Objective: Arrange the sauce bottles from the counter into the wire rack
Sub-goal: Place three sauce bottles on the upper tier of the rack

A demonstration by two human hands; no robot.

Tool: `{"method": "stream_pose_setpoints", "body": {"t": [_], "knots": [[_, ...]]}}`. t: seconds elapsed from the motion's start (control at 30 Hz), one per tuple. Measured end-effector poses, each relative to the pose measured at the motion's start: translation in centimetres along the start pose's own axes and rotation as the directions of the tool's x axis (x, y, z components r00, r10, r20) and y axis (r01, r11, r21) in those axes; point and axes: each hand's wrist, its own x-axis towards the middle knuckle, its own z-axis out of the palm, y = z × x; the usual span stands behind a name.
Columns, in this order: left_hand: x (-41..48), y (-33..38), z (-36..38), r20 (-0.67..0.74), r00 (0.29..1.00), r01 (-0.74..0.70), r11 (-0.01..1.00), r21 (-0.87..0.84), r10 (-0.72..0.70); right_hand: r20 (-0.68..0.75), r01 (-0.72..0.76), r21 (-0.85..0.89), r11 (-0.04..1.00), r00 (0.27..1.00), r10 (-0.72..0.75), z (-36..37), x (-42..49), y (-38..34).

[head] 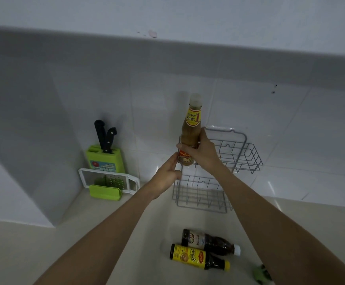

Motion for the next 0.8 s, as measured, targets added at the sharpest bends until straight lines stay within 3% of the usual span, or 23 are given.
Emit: {"method": "stream_pose_setpoints", "body": {"t": [0.13, 0.2, 0.27, 0.33, 0.4, 0.47, 0.5, 0.57, 0.63, 0.8], "knots": [[-0.4, -0.9, -0.1, -0.058, 0.998, -0.024, 0.992, 0.126, 0.031, 0.021, -0.015, 0.064, 0.998, 1.0, 0.014, 0.2, -1.3, -0.8], [-1.0, -2.1, 0.1, -0.134, 0.989, -0.035, 0.979, 0.199, 0.063, -0.164, 0.1, 0.009, 0.995, 0.982, -0.097, 0.1, -3.3, -0.1], [-1.6, -3.8, 0.3, -0.185, 0.98, -0.032, 0.972, 0.232, 0.076, -0.361, 0.197, -0.028, 0.98, 0.912, -0.194, -0.1, -6.0, 1.3], [-2.2, -5.7, 0.5, -0.186, 0.981, -0.007, 0.967, 0.254, 0.056, -0.386, 0.185, -0.055, 0.981, 0.902, -0.192, -0.2, -8.8, 3.5], [-2.8, -7.7, 0.7, -0.128, 0.992, 0.024, 0.947, 0.32, 0.018, -0.231, 0.102, -0.147, 0.984, 0.964, -0.135, -0.3, -11.1, 7.1], [-3.3, -9.6, 1.3, -0.017, 0.999, 0.044, 0.911, 0.411, -0.041, 0.049, -0.026, -0.326, 0.945, 0.998, 0.044, -0.7, -12.7, 11.4], [-3.5, -10.4, 1.6, 0.036, 0.996, 0.053, 0.892, 0.45, -0.077, 0.216, -0.094, -0.425, 0.9, 0.955, 0.202, -0.9, -13.3, 13.6], [-3.8, -11.9, 2.3, 0.101, 0.984, 0.074, 0.859, 0.507, -0.145, 0.434, -0.155, -0.626, 0.765, 0.745, 0.506, -1.1, -14.5, 17.3], [-3.9, -13.1, 3.0, 0.125, 0.973, 0.097, 0.839, 0.536, -0.192, 0.462, -0.117, -0.742, 0.66, 0.623, 0.631, -1.0, -15.8, 19.9], [-3.6, -14.9, 4.7, 0.192, 0.943, 0.126, 0.825, 0.551, -0.272, 0.476, -0.053, -0.753, 0.656, 0.644, 0.599, -1.3, -17.1, 21.9]]}}
